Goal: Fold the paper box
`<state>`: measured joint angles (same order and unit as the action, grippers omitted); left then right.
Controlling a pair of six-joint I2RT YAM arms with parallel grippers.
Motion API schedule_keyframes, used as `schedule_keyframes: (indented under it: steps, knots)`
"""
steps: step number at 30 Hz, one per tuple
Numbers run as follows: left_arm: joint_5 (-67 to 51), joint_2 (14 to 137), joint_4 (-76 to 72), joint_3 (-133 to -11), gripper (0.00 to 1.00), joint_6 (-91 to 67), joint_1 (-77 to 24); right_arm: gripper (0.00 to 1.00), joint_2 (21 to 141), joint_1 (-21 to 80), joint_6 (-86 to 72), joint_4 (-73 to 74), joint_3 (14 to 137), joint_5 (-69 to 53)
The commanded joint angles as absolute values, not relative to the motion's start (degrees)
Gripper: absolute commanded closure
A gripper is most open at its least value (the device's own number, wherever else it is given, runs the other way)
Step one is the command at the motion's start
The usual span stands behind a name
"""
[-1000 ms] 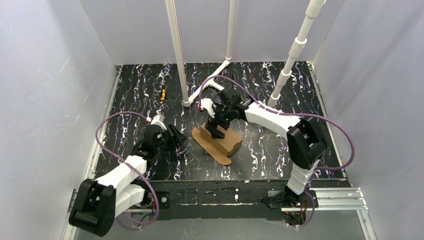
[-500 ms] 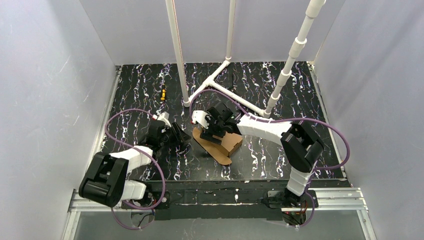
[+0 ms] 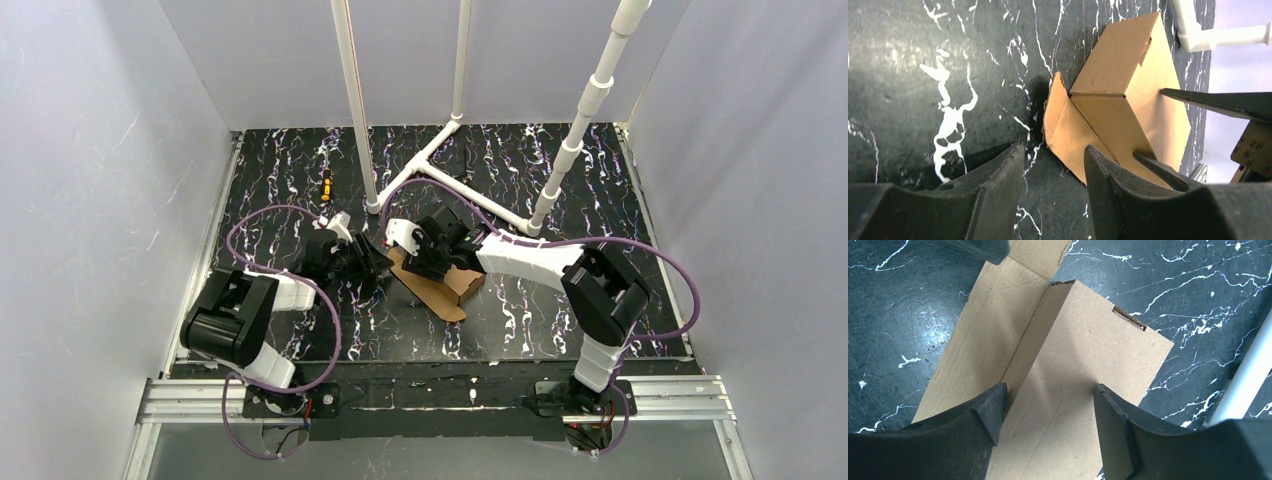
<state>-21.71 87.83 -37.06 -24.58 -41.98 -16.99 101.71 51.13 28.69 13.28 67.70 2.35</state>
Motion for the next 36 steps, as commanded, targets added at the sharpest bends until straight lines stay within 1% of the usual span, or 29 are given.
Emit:
schedule_keyframes:
  steps: [1, 13, 15, 19, 22, 28, 36]
  knots:
    - [-20.2, 91.1, -36.5, -26.4, 0.53, -38.8, -16.7, 0.29, 100.3, 51.0, 28.7, 14.7, 66.7, -1.3]
    - [-20.3, 96.6, -36.6, -27.5, 0.56, -38.6, -16.8, 0.29, 100.2, 50.2, 28.1, 15.6, 66.8, -6.0]
    - [-21.7, 97.6, -37.3, -27.4, 0.59, -38.3, -16.7, 0.29, 100.2, 49.8, 28.0, 15.7, 66.8, -6.6]
    - [-24.8, 98.7, -39.8, -26.9, 0.68, -38.1, -16.7, 0.29, 100.1, 49.0, 27.6, 15.8, 66.8, -7.3]
    - [-25.3, 97.7, -40.6, -26.1, 0.72, -38.1, -16.7, 0.29, 100.1, 48.6, 27.5, 15.8, 66.8, -7.7]
    - [-27.4, 94.2, -41.1, -24.2, 0.72, -37.0, -16.8, 0.29, 100.8, 48.2, 27.3, 16.1, 66.9, -8.8]
    - [-28.9, 94.2, -42.1, -23.3, 0.73, -36.7, -17.0, 0.29, 101.0, 48.0, 27.4, 16.4, 66.9, -9.6]
